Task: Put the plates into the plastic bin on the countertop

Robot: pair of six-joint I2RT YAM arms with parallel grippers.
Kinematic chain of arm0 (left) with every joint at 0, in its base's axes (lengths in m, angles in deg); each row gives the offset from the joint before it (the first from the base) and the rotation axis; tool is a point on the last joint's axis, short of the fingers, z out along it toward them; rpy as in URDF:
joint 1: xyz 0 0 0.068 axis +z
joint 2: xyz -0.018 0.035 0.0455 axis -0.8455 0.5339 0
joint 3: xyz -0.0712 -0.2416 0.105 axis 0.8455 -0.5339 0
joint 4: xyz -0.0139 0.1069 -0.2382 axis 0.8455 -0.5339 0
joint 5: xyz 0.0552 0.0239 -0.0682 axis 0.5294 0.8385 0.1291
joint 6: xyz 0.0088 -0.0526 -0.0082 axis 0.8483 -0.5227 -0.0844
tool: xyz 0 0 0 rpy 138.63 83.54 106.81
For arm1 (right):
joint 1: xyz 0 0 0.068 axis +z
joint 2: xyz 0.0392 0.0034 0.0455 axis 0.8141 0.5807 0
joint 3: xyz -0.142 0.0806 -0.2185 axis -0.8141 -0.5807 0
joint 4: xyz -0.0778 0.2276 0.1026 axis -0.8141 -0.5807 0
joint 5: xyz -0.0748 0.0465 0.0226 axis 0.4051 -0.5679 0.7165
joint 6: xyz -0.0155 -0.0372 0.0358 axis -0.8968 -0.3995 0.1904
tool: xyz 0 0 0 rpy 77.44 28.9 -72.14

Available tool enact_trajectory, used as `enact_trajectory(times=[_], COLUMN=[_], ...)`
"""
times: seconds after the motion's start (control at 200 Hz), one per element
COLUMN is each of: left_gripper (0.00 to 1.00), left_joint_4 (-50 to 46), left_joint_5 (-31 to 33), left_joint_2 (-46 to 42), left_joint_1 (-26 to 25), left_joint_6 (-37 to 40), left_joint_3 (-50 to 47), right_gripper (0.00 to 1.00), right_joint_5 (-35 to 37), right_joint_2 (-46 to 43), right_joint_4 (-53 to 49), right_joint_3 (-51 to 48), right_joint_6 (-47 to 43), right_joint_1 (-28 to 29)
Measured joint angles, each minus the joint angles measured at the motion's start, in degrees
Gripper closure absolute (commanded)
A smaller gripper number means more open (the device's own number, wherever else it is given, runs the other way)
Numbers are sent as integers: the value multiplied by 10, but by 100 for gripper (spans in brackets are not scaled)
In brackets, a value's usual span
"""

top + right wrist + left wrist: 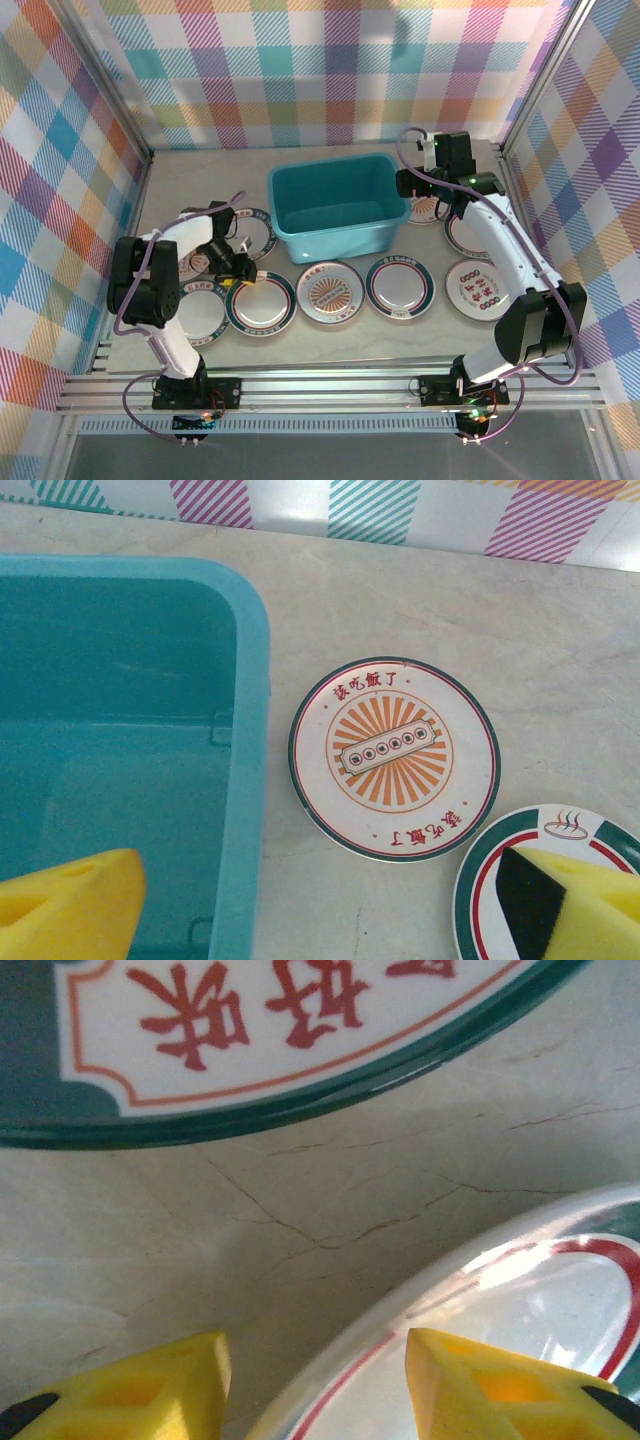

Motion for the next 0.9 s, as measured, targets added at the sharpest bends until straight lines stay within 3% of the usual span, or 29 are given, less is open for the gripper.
enact_trajectory(times=[0.295,0.9], left_gripper=[71,90], left_joint_4=[-4,-18], left_joint_5=[-7,-14], left_joint_2=[8,-32], left_joint_1=[0,-2], left_joint_6=[14,9], left_joint_3=[3,10], right_gripper=[7,6], right_joint_5=[0,5], right_joint_2=[6,31], right_joint_4=[0,0], right_joint_3=[0,0], right_joint_6=[-2,-4], right_joint_1=[0,0])
